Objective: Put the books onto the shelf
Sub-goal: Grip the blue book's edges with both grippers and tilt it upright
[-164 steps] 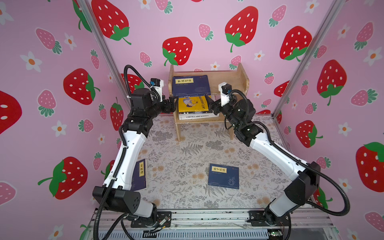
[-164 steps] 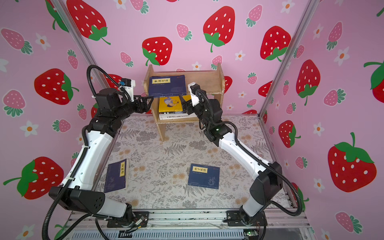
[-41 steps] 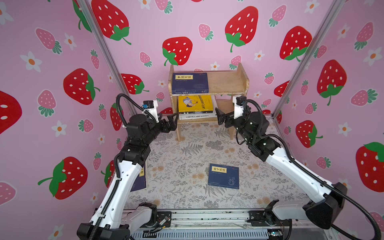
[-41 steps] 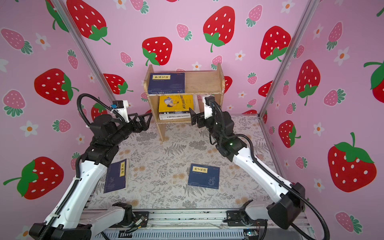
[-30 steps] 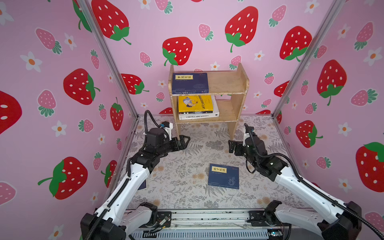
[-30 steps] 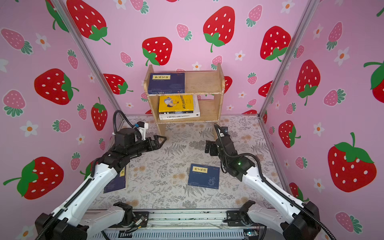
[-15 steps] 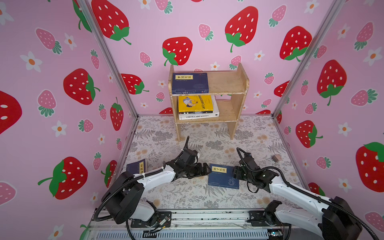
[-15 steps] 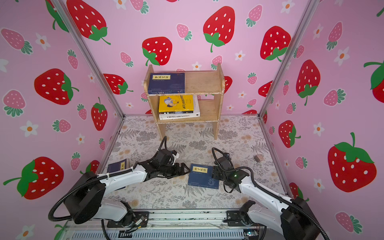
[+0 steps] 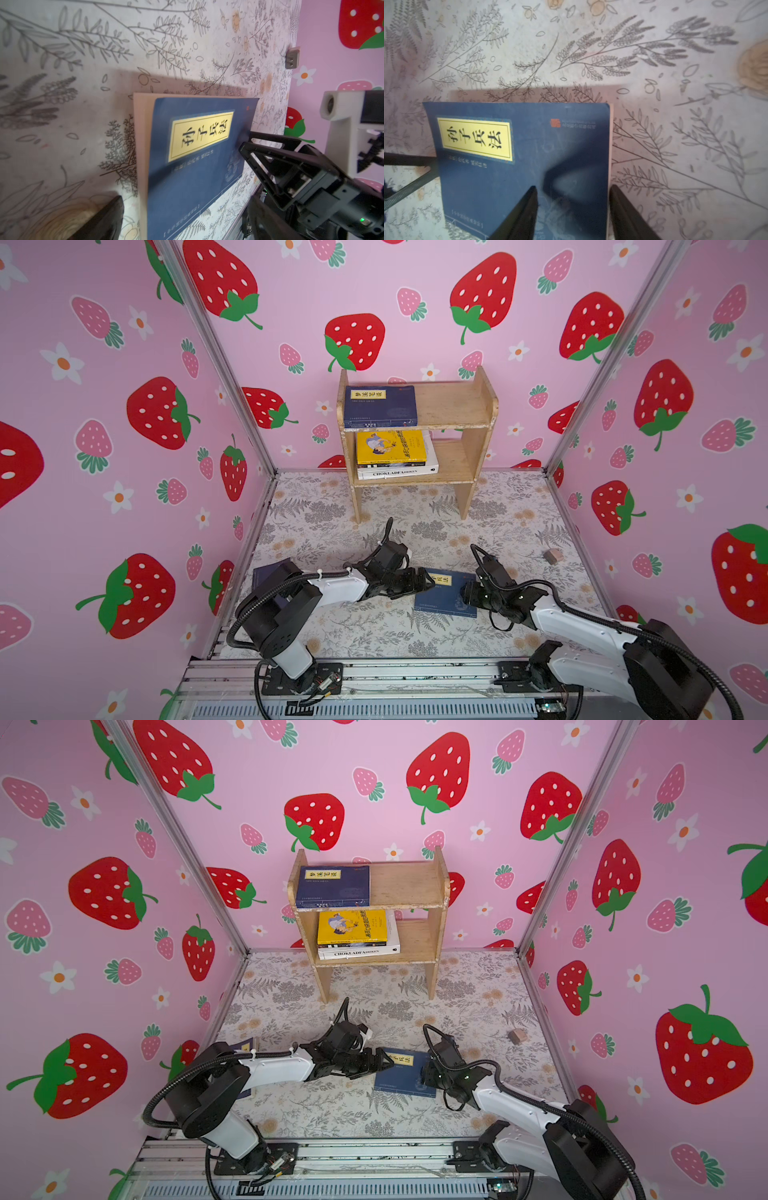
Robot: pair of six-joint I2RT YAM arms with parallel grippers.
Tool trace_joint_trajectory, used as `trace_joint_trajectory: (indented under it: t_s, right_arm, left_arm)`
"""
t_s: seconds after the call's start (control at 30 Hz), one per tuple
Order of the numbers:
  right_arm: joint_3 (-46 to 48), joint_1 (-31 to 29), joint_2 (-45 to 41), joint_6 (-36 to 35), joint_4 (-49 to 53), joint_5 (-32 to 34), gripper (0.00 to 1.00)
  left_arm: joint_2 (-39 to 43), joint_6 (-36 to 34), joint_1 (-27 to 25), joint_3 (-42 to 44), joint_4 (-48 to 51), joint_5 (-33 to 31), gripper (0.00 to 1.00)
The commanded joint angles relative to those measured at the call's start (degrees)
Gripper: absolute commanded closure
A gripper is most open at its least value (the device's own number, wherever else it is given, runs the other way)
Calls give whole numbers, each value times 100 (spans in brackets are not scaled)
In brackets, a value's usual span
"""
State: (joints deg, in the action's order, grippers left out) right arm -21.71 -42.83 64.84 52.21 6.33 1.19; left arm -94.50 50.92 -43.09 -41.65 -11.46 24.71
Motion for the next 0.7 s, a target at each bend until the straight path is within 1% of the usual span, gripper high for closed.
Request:
trace_joint_trajectory:
  t_s: [0.0, 0.07, 0.2, 0.23, 0.33, 0.4, 0.47, 0.67]
  right_arm:
    - [168, 12, -191, 110, -348, -484, 52]
    - [178, 5, -504, 161, -544, -654, 56]
    - [97, 20, -1216, 288, -571, -624, 59]
    - [81, 35, -1515, 325, -580, -644, 59]
    - [210, 64, -1892, 502, -808, -846, 61]
    - [369, 86, -1996, 664, -1110, -1070, 62]
    - [473, 104, -1977, 833, -1236, -1148, 64]
    - [445, 109, -1843, 1028, -950, -842, 73]
  left_arm:
    - [-263, 166, -33, -102, -247, 75, 6]
    - [-376, 205, -34, -132, -340, 137, 6]
    - [-528, 261, -33, -211, -425, 201, 7]
    - [-535, 269, -33, -226, -434, 193, 7]
    - [-552, 253, -26, -279, -424, 183, 8]
    - [-552, 240, -17, -331, -394, 169, 8]
    - [-544, 229, -15, -370, -385, 189, 8]
    - [-474, 209, -15, -363, -330, 139, 8]
